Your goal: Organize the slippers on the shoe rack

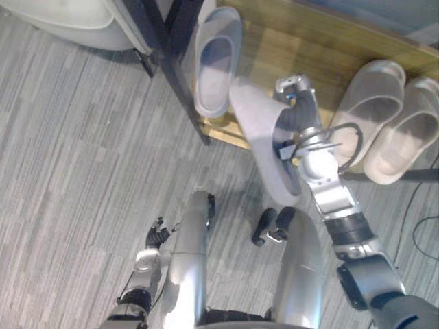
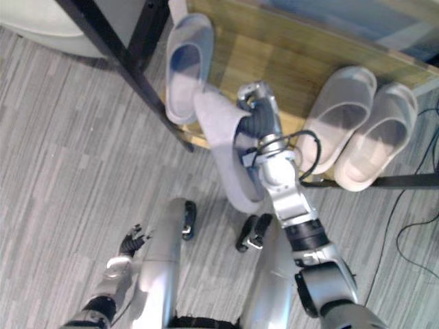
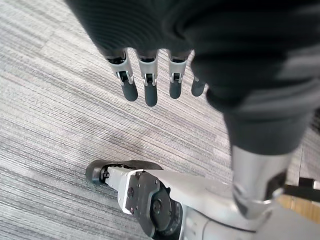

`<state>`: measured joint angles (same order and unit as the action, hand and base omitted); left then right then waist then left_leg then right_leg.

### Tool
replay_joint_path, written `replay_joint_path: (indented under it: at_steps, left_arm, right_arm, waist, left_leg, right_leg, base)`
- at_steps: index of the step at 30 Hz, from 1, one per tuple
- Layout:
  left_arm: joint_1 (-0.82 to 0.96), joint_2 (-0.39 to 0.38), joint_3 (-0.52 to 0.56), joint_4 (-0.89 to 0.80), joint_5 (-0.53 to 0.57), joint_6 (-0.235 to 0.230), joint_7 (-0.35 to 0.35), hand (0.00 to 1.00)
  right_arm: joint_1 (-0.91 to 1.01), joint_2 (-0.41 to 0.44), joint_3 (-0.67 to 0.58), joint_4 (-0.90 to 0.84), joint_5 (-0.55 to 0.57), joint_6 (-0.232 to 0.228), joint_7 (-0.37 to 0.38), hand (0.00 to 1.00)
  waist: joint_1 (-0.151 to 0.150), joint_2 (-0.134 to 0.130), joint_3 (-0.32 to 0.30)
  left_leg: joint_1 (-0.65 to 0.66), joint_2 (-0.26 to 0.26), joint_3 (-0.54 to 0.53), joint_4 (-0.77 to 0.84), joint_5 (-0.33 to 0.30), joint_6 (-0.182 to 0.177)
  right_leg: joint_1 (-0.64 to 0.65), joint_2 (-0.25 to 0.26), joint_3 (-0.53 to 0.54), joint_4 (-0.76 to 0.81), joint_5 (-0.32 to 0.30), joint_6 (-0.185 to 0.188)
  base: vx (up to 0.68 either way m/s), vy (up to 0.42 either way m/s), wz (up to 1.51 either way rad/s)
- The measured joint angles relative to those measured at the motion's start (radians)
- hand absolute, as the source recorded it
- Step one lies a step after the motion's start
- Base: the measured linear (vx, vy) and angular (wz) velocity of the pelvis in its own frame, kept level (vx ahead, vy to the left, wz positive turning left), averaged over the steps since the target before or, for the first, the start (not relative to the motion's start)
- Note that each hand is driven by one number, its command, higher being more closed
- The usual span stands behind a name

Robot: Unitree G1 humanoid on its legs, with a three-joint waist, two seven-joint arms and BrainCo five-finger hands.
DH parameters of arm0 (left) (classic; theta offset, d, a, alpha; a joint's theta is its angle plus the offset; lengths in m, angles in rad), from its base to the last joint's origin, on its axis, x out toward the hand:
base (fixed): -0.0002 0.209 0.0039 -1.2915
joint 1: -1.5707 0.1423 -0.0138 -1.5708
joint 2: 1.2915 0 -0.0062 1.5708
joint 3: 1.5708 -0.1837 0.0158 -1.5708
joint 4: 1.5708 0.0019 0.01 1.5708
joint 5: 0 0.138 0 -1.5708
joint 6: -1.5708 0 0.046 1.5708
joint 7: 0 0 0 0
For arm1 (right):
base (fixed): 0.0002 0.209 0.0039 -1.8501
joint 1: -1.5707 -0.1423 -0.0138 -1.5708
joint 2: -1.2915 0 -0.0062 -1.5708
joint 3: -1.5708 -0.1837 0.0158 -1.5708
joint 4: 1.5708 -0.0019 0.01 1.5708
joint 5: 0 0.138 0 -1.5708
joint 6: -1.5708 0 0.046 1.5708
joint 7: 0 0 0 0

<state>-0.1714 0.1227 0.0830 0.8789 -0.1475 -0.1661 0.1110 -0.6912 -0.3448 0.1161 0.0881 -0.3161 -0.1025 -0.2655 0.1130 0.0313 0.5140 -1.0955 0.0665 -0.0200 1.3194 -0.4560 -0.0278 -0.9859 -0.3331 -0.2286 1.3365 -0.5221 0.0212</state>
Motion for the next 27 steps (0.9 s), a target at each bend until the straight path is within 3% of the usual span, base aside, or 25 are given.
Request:
replay_joint_path:
  at_steps: [9, 16, 21, 22, 27]
  left_arm:
    - [0.02, -0.021, 0.016, -0.067, -0.007, -0.001, 0.023, 0.0]
    - [0.022, -0.041, 0.016, -0.097, -0.013, -0.003, 0.061, 0.0]
    - [0.018, -0.048, 0.015, -0.101, -0.015, -0.004, 0.066, 0.0]
    - [0.016, -0.049, 0.015, -0.101, -0.016, -0.004, 0.07, 0.0]
    - [0.0, -0.061, 0.012, -0.093, -0.051, -0.006, 0.092, 0.0]
  right_arm:
    - [-0.158, 0.002, -0.078, 0.02, -0.127, 0.099, -0.122, 1.0]
    - [-0.305, 0.022, -0.148, 0.224, -0.165, 0.175, -0.182, 1.0]
    - [-0.368, 0.028, -0.152, 0.344, -0.164, 0.201, -0.202, 1.0]
    - [-0.379, 0.031, -0.152, 0.362, -0.164, 0.204, -0.211, 0.0]
    - [-0.443, 0.031, -0.154, 0.462, -0.152, 0.219, -0.233, 0.0]
  waist:
    - [0.019, 0.0, -0.001]
    - [0.046, 0.001, -0.035]
    - [0.053, 0.0, -0.047]
    - [0.053, 0.0, -0.048]
    - [0.063, 0.001, -0.078]
  left_leg:
    - [-0.077, 0.011, 0.0, 0.046, 0.002, -0.008]
    - [-0.134, 0.007, -0.016, 0.063, 0.007, -0.016]
    - [-0.145, -0.003, -0.021, 0.062, 0.011, -0.023]
    - [-0.146, -0.004, -0.022, 0.062, 0.012, -0.023]
    - [-0.175, -0.007, -0.029, 0.062, 0.018, -0.032]
  right_leg:
    - [-0.068, -0.015, -0.003, 0.058, -0.02, -0.013]
    - [-0.106, -0.023, -0.026, 0.076, -0.026, -0.025]
    - [-0.114, -0.034, -0.032, 0.085, -0.033, -0.031]
    - [-0.114, -0.035, -0.032, 0.087, -0.035, -0.029]
    - [-0.141, -0.036, -0.037, 0.092, -0.037, -0.033]
  base:
    - [-0.01, -0.021, 0.06]
    - [-0.03, -0.004, 0.06]
    - [-0.01, -0.006, 0.08]
    - [-0.01, -0.01, 0.08]
    - [-0.01, -0.009, 0.04]
